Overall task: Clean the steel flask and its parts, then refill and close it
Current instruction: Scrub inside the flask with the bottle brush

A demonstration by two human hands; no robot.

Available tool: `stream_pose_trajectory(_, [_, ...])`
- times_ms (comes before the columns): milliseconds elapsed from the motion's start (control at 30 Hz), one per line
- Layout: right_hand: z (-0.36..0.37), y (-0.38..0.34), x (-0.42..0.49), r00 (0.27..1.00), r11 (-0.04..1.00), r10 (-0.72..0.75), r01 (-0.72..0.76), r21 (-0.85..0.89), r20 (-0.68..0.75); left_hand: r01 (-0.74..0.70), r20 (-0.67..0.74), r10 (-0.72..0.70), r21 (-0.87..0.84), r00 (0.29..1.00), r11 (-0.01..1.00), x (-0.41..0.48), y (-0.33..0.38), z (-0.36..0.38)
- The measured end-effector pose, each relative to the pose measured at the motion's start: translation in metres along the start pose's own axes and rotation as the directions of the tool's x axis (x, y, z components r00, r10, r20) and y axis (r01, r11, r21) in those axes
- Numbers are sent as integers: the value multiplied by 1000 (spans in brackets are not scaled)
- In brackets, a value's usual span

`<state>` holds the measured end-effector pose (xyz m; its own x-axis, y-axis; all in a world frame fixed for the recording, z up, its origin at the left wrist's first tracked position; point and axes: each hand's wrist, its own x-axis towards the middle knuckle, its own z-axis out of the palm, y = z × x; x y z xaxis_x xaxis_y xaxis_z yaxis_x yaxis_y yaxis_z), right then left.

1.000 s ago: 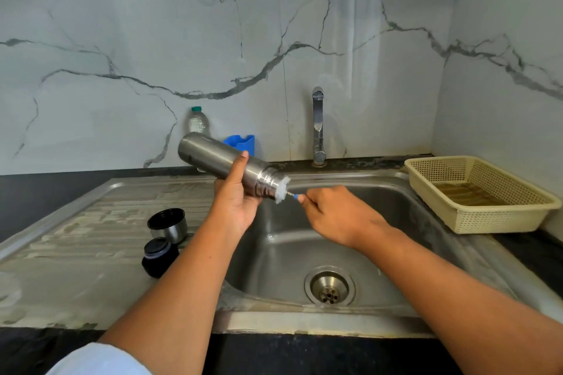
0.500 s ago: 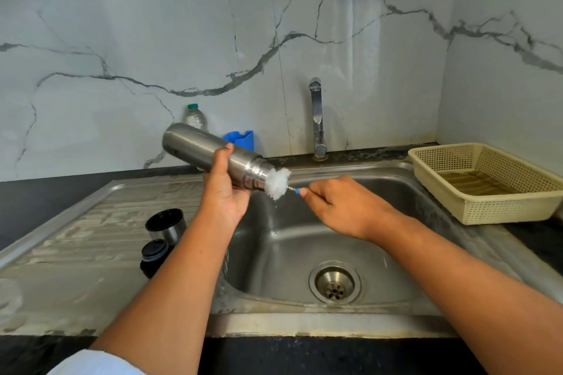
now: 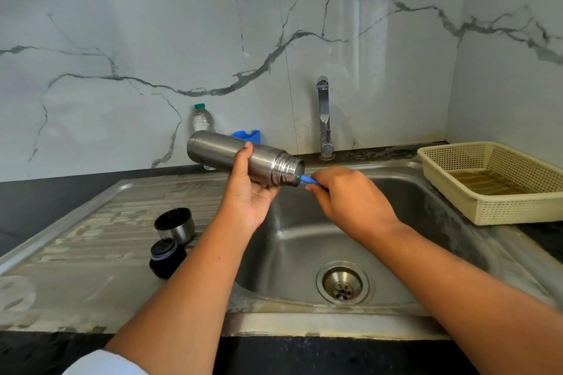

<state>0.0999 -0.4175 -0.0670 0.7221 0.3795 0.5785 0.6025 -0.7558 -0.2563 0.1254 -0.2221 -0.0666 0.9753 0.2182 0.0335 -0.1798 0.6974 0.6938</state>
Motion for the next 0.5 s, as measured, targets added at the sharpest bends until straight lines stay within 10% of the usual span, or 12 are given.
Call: stream_pose_trajectory(500, [6,-6,-5,878,831,87,-325,452,471,-48,-3,48,-40,999,998,0,12,-1])
